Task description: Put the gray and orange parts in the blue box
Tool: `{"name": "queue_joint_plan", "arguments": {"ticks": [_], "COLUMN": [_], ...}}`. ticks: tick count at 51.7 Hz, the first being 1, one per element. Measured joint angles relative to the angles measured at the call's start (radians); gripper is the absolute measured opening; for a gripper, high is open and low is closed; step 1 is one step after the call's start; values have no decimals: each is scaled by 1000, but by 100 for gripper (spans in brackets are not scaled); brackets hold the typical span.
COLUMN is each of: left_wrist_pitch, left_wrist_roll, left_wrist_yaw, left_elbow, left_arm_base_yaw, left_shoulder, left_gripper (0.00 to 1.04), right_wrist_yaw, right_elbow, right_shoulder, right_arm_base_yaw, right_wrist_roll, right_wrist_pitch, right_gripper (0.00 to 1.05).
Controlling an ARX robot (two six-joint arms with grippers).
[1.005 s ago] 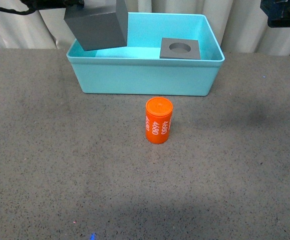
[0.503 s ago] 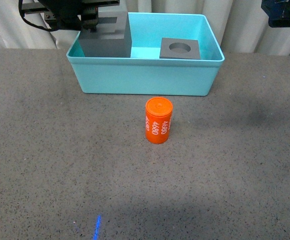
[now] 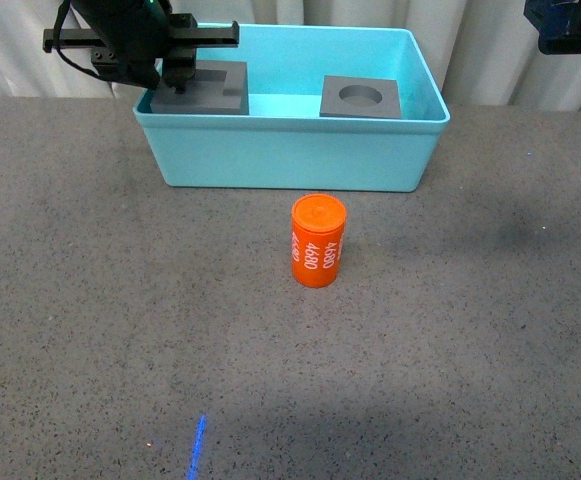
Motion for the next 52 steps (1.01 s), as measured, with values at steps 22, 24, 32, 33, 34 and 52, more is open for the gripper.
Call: {"name": "queue_joint_plan", "arguments": {"ticks": [22,24,32,33,34,52], "left_wrist_pitch": [23,30,129,146,163,370], "left_wrist_roll": [-5,-9,-71,-81,-84,-102], "left_wrist_yaw": [16,23,63,63,63,36], "left_elbow": [-14,-24,-117,-132,-148,-522], "left_arm_base_yaw": [2,3,16,17,18,13], "left_shoulder": [-8,-18,-125,-144,-162,-496], "left_gripper": [42,48,80,83,87,98], "right_wrist_yaw": [0,0,0,0,0,0], "right_elbow": [0,0,0,0,0,0], "right_shoulder": [0,0,0,0,0,0], "right_arm_base_yaw": [0,0,0,0,0,0], "right_wrist_roll": [0,0,0,0,0,0], "right_wrist_pitch": [0,0,0,0,0,0], "right_gripper": [95,95,95,95,95,95]}}
